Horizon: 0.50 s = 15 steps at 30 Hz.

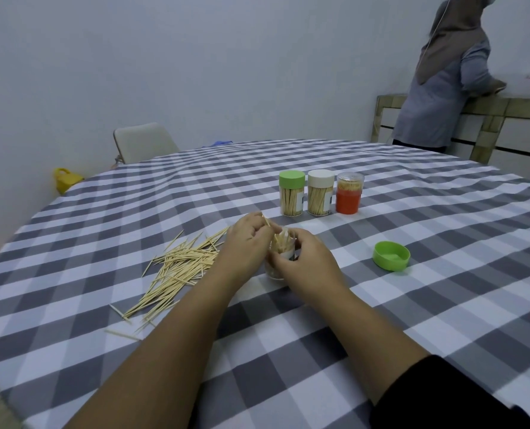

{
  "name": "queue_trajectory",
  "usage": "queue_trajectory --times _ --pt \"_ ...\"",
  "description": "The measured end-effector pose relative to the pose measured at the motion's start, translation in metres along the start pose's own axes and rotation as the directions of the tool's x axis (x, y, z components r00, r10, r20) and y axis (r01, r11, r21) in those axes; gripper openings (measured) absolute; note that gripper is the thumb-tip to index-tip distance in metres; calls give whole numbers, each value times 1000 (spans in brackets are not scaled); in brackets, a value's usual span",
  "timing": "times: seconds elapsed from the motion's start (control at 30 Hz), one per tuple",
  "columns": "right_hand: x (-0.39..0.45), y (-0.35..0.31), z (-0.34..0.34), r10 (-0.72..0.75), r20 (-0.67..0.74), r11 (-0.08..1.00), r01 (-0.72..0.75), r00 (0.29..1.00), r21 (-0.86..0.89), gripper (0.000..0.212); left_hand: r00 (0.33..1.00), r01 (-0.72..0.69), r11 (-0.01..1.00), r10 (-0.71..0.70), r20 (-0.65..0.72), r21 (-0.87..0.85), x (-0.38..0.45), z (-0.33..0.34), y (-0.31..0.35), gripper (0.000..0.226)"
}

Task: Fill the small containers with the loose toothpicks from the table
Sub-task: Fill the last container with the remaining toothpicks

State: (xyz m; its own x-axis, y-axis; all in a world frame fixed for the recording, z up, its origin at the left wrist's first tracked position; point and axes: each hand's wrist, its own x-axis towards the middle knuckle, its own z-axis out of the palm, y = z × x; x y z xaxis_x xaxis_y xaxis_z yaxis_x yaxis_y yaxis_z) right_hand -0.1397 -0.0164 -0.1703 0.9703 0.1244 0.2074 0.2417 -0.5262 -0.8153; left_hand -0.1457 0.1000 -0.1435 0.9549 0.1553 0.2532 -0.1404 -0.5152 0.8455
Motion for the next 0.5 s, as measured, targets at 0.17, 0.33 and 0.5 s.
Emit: queue_trajectory --times 0.17,0.33,0.5 --pt "-1 0 0 -12 2 1000 12 1000 4 49 998 -53 995 51 28 79 0 -8 -2 31" --pt "-1 -1 0 -2 16 1000 2 1000 -10 55 993 -73 994 64 104 80 -2 -4 -5 33" --pt "-3 -2 0 -7 20 1000 7 1000 -13 55 994 -82 996 79 71 36 -4 -1 -3 35"
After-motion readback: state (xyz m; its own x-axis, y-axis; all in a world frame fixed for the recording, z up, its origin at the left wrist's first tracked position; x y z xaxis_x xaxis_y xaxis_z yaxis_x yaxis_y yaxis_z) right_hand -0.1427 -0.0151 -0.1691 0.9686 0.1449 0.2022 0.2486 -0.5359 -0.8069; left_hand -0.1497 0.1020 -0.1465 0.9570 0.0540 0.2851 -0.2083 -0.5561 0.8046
